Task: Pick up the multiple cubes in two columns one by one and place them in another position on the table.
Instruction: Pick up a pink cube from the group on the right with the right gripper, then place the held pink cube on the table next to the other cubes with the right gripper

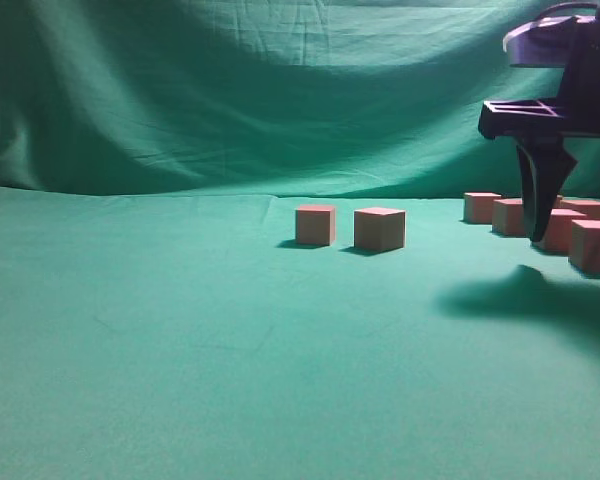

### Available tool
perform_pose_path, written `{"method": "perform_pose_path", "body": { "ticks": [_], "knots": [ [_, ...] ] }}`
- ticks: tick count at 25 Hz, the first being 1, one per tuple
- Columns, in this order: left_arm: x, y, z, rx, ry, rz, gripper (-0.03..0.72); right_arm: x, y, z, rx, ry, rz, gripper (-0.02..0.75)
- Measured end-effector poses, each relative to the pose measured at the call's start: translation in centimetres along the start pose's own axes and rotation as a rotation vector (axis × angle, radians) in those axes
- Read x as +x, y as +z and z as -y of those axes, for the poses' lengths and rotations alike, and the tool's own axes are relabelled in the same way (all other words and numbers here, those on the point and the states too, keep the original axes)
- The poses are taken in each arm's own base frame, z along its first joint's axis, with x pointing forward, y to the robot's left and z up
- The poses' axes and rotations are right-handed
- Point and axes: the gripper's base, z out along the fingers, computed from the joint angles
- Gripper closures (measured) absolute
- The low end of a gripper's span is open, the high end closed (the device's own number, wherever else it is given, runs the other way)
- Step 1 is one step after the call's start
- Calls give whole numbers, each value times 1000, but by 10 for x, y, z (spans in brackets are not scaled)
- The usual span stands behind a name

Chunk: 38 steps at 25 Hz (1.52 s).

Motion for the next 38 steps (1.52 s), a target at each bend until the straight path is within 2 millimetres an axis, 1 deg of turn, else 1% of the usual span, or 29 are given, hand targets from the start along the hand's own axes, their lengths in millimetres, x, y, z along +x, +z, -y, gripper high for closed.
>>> {"method": "perform_pose_path", "body": {
  "ticks": [1,2,3,6,7,8,11,12,14,17,20,23,24,27,29,30,31,33,35,38],
  "knots": [
    [0,0,0,0,0,0,688,0,1,0,0,-4,2,239],
    [0,0,0,0,0,0,688,0,3,0,1,-5,-1,291],
    [0,0,0,0,0,0,688,0,4,0,0,-5,-1,319],
    [0,0,0,0,0,0,688,1,7,0,5,-11,-8,482],
    [0,0,0,0,0,0,688,1,7,0,6,-11,-7,500],
    [0,0,0,0,0,0,688,1,7,0,6,-11,-7,489],
    [0,0,0,0,0,0,688,0,2,-1,-1,-4,2,489],
    [0,0,0,0,0,0,688,0,-2,-3,-10,-4,7,489],
    [0,0,0,0,0,0,688,-3,-20,-11,-44,-16,26,489],
    [0,0,0,0,0,0,688,-16,-54,-38,-123,-66,48,489],
    [0,0,0,0,0,0,688,-32,-90,-78,-202,-153,72,489],
    [0,0,0,0,0,0,688,-45,-108,-118,-245,-232,59,489],
    [0,0,0,0,0,0,688,-49,-108,-130,-250,-253,49,489],
    [0,0,0,0,0,0,688,-58,-95,-165,-243,-308,-22,489],
    [0,0,0,0,0,0,688,-62,-76,-183,-227,-333,-69,489],
    [0,0,0,0,0,0,688,-65,-71,-192,-230,-341,-70,489],
    [0,0,0,0,0,0,688,-68,-61,-200,-231,-347,-73,489],
    [0,0,0,0,0,0,688,-73,-41,-213,-228,-358,-78,489],
    [0,0,0,0,0,0,688,-79,-26,-220,-221,-362,-73,489],
    [0,0,0,0,0,0,688,-84,-11,-226,-202,-369,-63,489]
  ]
}}
